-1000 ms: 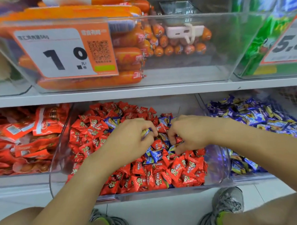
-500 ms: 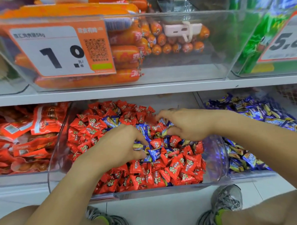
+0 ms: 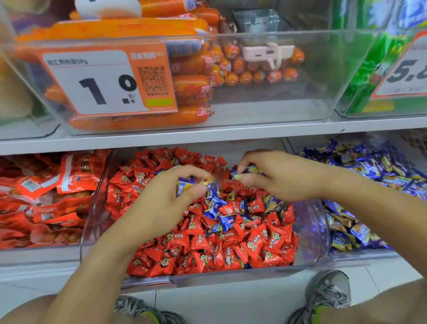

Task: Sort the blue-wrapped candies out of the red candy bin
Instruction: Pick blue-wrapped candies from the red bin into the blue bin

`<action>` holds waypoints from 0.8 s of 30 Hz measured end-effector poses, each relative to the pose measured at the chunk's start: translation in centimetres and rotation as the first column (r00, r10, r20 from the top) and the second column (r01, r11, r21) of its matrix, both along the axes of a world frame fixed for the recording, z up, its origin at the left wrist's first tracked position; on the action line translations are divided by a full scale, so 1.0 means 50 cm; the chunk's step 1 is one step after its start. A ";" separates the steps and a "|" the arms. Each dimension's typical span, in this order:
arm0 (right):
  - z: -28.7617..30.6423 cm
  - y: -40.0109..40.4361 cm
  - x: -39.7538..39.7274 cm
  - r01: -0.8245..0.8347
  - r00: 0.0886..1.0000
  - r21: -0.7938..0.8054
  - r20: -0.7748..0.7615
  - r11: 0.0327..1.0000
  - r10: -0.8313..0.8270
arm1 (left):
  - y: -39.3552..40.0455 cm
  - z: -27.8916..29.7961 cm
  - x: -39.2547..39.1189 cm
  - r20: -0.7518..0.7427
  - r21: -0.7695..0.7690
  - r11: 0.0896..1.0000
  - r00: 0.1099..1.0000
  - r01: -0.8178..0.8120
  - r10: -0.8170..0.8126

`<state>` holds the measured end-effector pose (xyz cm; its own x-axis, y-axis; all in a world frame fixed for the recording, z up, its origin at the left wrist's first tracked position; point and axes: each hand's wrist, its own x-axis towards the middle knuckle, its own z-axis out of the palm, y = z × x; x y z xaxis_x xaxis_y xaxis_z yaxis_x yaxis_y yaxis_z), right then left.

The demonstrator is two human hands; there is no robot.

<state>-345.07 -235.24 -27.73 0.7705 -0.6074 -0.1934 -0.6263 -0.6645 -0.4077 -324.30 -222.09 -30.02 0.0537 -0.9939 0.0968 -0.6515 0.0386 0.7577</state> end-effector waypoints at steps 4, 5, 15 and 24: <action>0.021 0.074 -0.050 0.022 0.827 0.616 0.432 0.787 -0.360 | -0.007 -0.011 -0.064 -0.345 0.056 0.998 0.939 0.011 0.009; 0.018 0.091 -0.065 -0.014 0.765 0.657 0.492 0.754 -0.415 | -0.010 -0.008 -0.091 -0.400 0.061 0.998 0.917 0.021 0.005; -0.007 0.070 -0.254 0.227 0.539 0.405 0.705 0.886 -0.461 | -0.115 0.033 -0.339 -0.061 -0.042 0.994 0.993 0.100 -0.103; -0.001 -0.070 -0.391 0.354 0.719 0.215 0.560 0.910 -0.412 | -0.204 0.028 -0.416 0.383 0.027 0.970 0.894 0.240 -0.232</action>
<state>-364.61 -238.73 -27.77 0.4545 -0.8787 0.1461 -0.4419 -0.3648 -0.8195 -345.07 -232.28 -28.60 -0.2266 -0.9704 0.0829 -0.8595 0.2393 0.4516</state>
